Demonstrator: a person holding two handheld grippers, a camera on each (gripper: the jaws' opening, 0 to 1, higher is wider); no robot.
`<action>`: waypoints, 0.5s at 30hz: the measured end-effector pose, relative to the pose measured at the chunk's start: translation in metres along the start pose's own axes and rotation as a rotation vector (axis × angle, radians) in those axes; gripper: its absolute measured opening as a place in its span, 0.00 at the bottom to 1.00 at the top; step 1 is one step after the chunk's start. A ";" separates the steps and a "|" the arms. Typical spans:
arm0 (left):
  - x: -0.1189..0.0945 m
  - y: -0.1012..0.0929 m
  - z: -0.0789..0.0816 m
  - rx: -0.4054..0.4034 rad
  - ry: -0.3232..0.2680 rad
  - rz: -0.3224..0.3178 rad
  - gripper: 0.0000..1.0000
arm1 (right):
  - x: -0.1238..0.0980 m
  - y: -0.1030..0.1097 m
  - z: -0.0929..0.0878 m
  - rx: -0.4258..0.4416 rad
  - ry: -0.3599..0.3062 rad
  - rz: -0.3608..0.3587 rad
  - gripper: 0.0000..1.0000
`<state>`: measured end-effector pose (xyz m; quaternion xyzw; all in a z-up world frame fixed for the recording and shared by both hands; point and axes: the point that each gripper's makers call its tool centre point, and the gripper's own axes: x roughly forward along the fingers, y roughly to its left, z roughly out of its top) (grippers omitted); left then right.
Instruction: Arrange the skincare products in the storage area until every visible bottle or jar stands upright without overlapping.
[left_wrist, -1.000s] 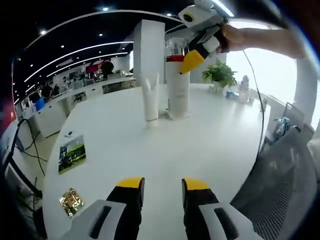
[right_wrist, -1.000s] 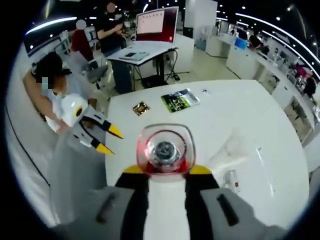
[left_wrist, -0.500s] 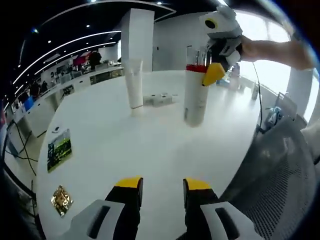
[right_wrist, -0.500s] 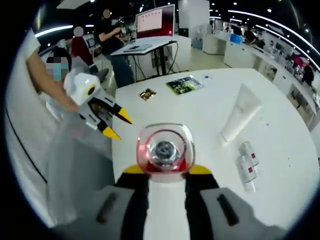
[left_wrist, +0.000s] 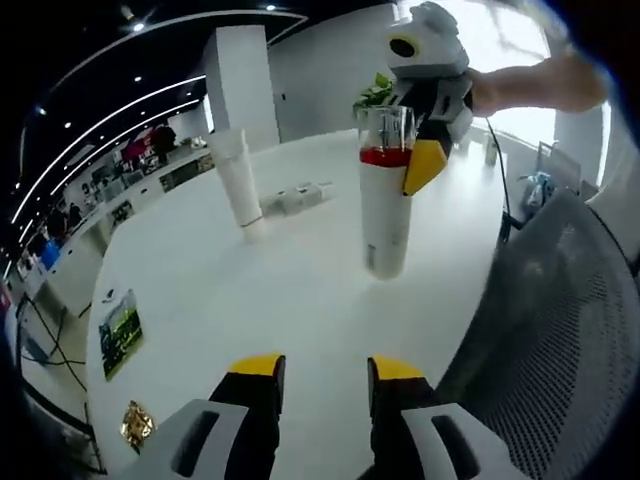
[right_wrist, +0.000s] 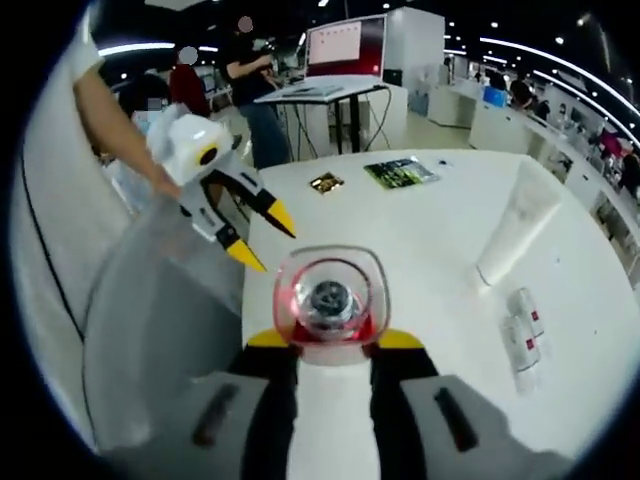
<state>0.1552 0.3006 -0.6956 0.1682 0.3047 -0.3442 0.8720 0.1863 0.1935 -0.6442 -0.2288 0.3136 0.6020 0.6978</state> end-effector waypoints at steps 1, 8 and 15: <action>0.000 0.000 0.000 -0.002 -0.003 0.001 0.35 | 0.001 0.001 0.000 0.000 -0.001 0.004 0.26; 0.000 0.002 -0.001 0.006 0.001 0.009 0.35 | 0.009 0.014 -0.012 -0.022 0.008 0.022 0.26; 0.000 0.003 -0.001 0.013 0.003 0.017 0.35 | 0.010 0.021 -0.016 -0.045 -0.008 0.033 0.26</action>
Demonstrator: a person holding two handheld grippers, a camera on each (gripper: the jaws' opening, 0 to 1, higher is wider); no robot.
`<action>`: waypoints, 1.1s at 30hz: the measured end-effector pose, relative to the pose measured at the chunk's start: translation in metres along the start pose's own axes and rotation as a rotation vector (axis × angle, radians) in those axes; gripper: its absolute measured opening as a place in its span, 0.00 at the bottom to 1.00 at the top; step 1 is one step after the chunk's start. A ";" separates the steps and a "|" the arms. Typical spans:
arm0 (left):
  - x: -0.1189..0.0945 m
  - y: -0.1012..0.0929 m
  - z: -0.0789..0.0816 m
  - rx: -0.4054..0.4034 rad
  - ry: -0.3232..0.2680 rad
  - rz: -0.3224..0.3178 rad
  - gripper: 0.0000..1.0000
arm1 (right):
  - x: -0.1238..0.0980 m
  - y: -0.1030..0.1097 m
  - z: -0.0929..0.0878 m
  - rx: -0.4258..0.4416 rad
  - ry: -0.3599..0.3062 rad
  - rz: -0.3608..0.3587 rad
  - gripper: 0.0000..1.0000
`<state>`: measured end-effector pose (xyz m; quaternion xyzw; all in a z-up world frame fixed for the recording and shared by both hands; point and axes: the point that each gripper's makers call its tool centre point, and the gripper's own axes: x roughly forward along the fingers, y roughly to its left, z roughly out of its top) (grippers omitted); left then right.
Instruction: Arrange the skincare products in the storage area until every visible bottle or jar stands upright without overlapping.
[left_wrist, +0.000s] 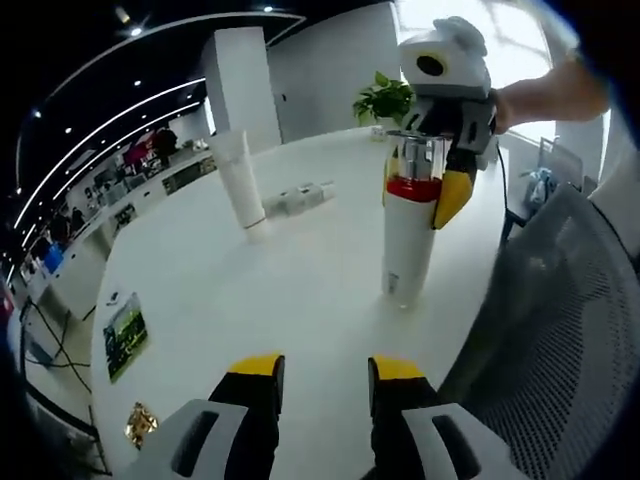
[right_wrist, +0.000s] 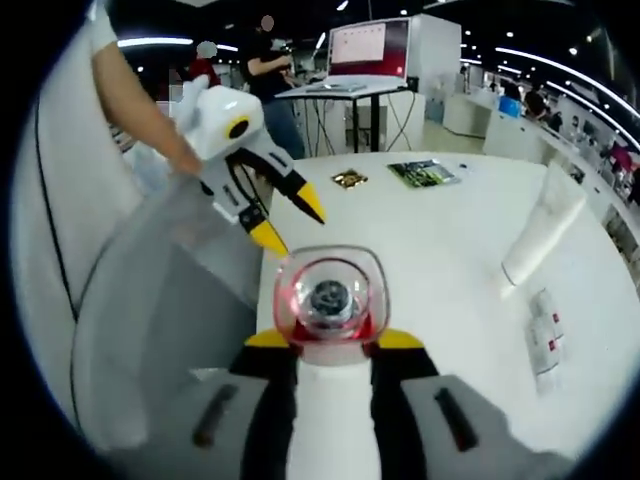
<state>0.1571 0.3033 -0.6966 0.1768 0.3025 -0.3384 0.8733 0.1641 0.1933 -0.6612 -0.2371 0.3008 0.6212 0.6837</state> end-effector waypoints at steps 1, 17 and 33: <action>0.000 0.000 0.000 0.002 -0.001 -0.001 0.35 | 0.000 0.001 -0.001 -0.001 0.000 0.004 0.26; 0.001 0.000 0.000 0.016 -0.003 0.000 0.35 | 0.002 0.006 0.000 -0.048 -0.039 0.026 0.28; 0.000 -0.006 0.006 0.018 -0.030 -0.023 0.43 | -0.001 0.011 -0.013 0.083 -0.110 -0.013 0.44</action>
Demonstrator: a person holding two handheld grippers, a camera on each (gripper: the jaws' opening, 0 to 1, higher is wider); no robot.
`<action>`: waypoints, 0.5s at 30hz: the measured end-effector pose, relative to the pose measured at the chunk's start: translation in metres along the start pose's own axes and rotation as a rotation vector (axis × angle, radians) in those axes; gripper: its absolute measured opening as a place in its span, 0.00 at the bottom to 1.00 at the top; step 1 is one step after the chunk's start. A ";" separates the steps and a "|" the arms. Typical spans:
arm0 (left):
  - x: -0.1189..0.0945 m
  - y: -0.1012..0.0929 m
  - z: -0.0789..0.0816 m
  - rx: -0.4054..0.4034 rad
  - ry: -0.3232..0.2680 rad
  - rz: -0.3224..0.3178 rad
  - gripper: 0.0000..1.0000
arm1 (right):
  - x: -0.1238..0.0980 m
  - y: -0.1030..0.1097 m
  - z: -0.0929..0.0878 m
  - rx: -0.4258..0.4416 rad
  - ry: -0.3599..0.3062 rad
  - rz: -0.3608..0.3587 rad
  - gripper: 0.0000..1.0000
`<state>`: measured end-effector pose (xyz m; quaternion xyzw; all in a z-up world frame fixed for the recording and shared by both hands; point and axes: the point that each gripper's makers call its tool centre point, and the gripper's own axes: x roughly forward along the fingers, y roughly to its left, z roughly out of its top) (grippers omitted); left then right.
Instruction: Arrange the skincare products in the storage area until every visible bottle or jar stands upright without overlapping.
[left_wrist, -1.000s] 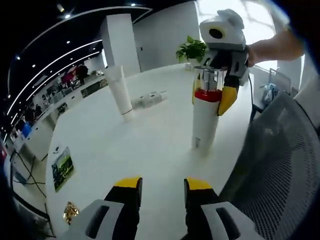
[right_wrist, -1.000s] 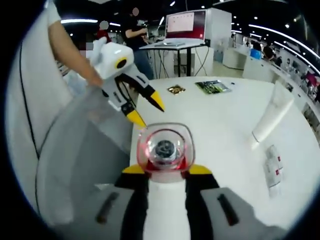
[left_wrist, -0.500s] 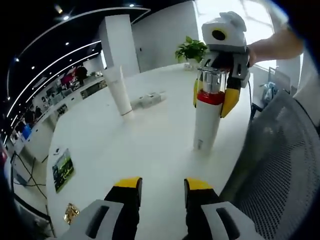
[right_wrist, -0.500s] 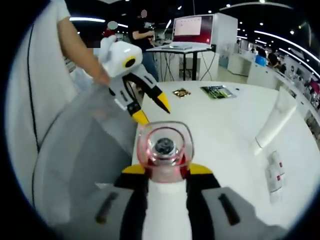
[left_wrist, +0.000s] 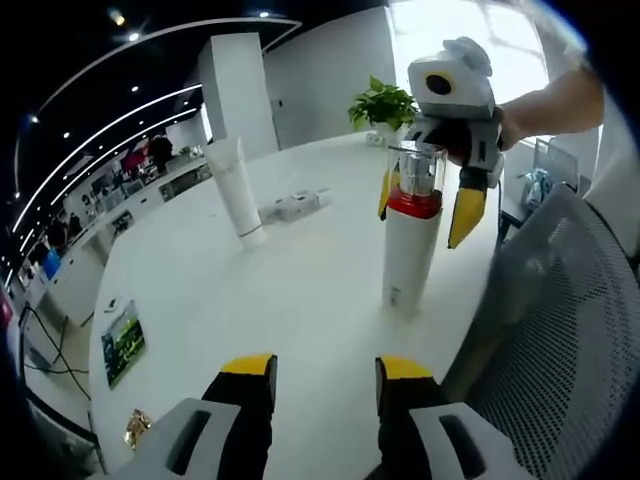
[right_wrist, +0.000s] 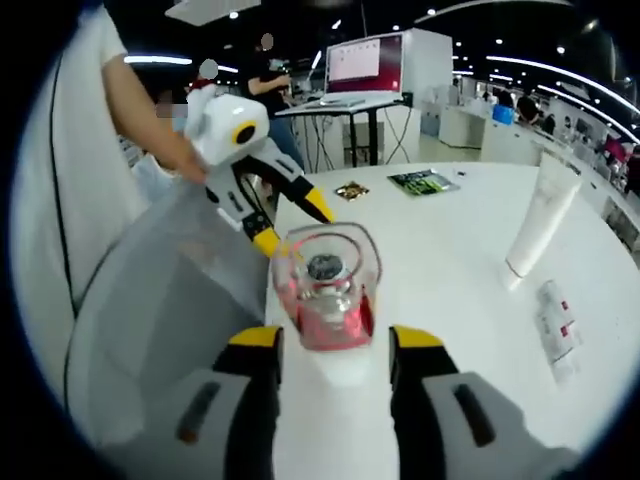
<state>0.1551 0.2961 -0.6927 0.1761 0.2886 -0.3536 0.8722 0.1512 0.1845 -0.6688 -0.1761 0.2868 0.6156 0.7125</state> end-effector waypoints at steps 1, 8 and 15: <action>0.000 -0.001 0.001 -0.002 -0.009 -0.007 0.45 | -0.002 0.001 -0.003 0.021 -0.012 -0.011 0.46; -0.002 -0.023 0.019 0.006 -0.076 -0.093 0.66 | -0.017 0.006 -0.003 0.173 -0.127 -0.087 0.61; 0.005 -0.028 0.071 -0.089 -0.193 -0.105 0.69 | -0.024 0.006 -0.016 0.255 -0.148 -0.160 0.63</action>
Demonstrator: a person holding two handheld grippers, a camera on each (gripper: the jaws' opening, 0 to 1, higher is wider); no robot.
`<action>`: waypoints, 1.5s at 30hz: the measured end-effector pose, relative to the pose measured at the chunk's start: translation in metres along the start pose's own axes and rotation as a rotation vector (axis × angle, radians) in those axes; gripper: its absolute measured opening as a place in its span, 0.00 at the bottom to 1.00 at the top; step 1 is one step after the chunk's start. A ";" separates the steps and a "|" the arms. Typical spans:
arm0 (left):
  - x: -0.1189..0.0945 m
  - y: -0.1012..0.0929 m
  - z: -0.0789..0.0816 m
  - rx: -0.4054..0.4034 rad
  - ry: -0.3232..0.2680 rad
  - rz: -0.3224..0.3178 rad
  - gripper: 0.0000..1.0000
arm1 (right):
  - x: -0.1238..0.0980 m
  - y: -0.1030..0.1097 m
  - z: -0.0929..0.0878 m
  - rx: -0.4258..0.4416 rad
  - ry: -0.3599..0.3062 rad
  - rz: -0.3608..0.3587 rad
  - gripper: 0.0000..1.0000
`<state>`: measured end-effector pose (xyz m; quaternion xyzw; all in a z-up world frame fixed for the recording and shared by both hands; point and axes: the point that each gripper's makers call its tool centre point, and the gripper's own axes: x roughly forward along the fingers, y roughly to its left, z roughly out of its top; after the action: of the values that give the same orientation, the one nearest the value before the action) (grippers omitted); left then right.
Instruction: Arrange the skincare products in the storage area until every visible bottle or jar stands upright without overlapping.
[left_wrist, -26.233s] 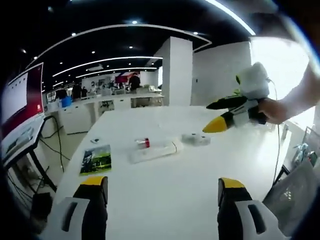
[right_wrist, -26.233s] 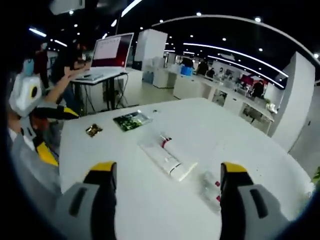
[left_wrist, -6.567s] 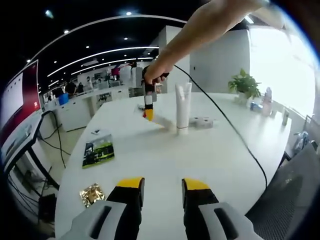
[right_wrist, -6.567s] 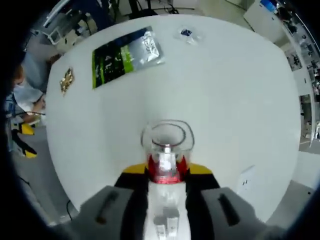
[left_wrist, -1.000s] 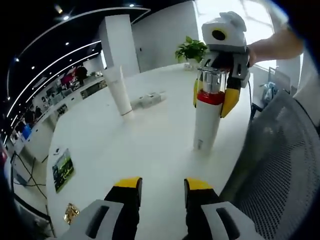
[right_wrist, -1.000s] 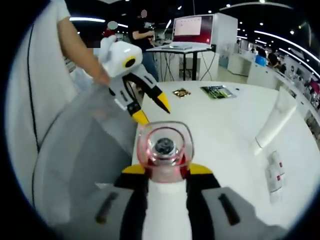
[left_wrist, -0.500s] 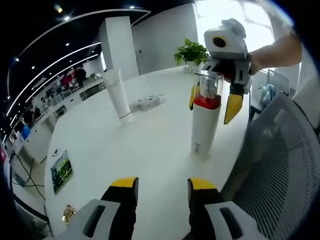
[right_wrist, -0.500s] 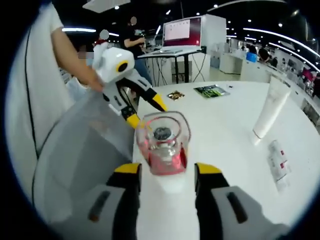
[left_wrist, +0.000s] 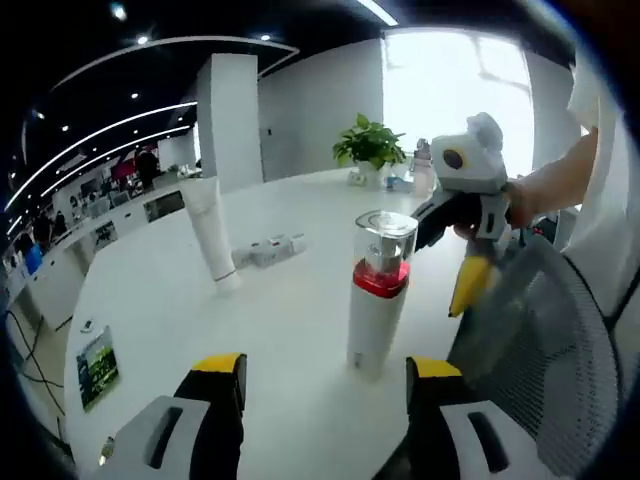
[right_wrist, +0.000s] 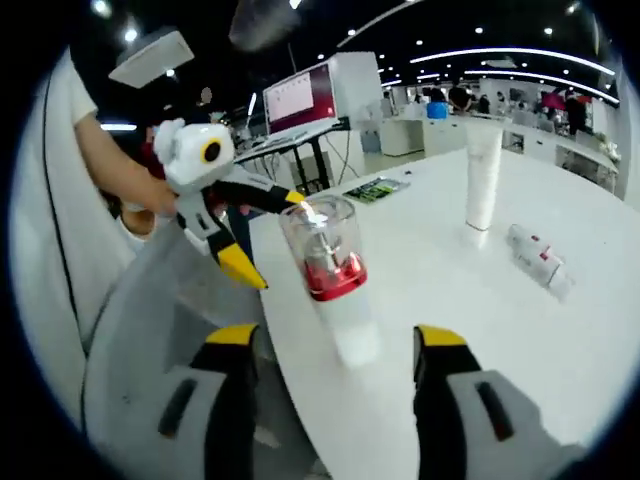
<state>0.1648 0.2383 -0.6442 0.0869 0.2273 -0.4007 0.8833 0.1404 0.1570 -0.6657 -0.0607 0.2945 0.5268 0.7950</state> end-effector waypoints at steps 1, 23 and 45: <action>0.005 -0.003 0.006 0.001 -0.012 -0.008 0.70 | -0.001 0.001 -0.007 0.008 0.023 -0.009 0.63; 0.041 -0.022 -0.001 -0.147 0.006 -0.058 0.70 | -0.046 0.010 0.027 0.048 -0.085 -0.060 0.62; 0.029 -0.012 -0.015 -0.286 -0.050 0.057 0.77 | -0.012 0.014 0.073 -0.353 0.317 0.094 0.56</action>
<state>0.1677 0.2158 -0.6706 -0.0434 0.2574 -0.3412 0.9030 0.1543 0.1829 -0.5962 -0.2670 0.3214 0.5905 0.6905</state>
